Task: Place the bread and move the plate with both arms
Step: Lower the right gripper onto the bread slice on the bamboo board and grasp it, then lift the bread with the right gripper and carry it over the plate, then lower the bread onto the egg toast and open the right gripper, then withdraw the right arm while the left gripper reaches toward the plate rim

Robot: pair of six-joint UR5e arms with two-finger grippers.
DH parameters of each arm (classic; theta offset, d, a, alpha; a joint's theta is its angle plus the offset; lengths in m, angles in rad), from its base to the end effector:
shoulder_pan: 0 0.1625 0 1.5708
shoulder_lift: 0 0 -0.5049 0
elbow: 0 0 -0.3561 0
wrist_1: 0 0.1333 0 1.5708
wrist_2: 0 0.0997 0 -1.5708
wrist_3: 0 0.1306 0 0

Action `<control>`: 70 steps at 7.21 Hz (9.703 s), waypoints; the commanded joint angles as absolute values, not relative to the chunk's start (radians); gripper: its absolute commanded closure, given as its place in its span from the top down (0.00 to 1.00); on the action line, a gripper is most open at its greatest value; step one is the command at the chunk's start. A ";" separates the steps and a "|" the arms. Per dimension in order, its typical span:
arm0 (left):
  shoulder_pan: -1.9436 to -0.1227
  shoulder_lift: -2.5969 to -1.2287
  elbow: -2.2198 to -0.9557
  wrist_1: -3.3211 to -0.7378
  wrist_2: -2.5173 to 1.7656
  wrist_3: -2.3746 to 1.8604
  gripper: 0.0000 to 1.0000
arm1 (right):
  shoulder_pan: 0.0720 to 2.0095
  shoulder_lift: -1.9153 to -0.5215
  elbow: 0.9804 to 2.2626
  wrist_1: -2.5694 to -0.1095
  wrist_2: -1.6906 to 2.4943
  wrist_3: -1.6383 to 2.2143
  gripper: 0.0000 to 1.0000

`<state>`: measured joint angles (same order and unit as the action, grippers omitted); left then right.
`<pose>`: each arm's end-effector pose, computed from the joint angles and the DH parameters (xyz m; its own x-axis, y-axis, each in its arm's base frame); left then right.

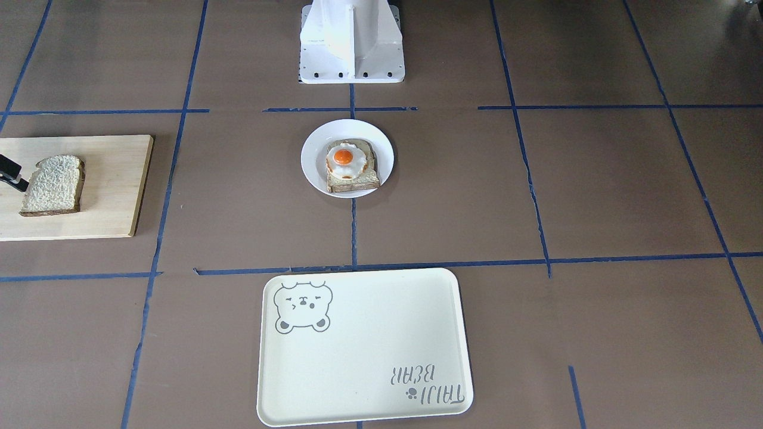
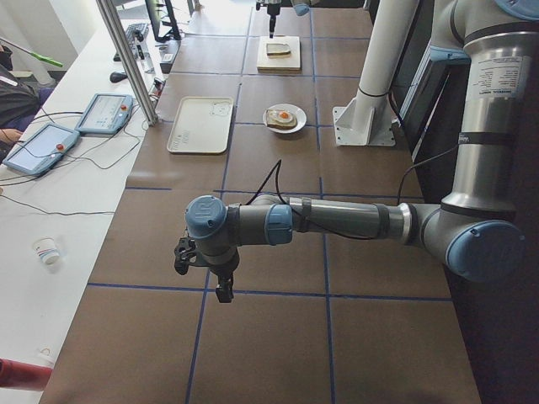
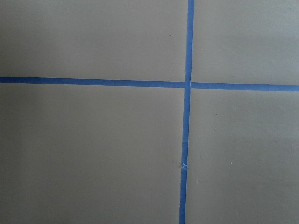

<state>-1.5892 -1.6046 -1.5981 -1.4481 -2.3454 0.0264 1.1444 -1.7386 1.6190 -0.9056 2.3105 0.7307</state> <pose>-0.0505 -0.4654 0.7447 0.7140 -0.0298 -0.6995 -0.0005 0.9991 -0.0431 -0.1261 -0.3870 0.7335 0.6291 0.0547 0.7754 -0.0890 0.9960 0.0019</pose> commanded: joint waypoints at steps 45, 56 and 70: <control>-1.589 -1.601 -1.585 -1.450 -2.349 0.026 1.00 | 0.334 -1.186 1.799 -0.908 1.623 1.582 0.00; -1.533 -1.605 -1.629 -1.624 -2.381 0.025 1.00 | 0.474 -1.193 1.920 -1.185 1.709 1.510 1.00; -0.695 -1.781 -1.663 -2.786 -2.057 -1.903 0.87 | 1.273 -1.549 1.882 -1.632 2.376 0.293 1.00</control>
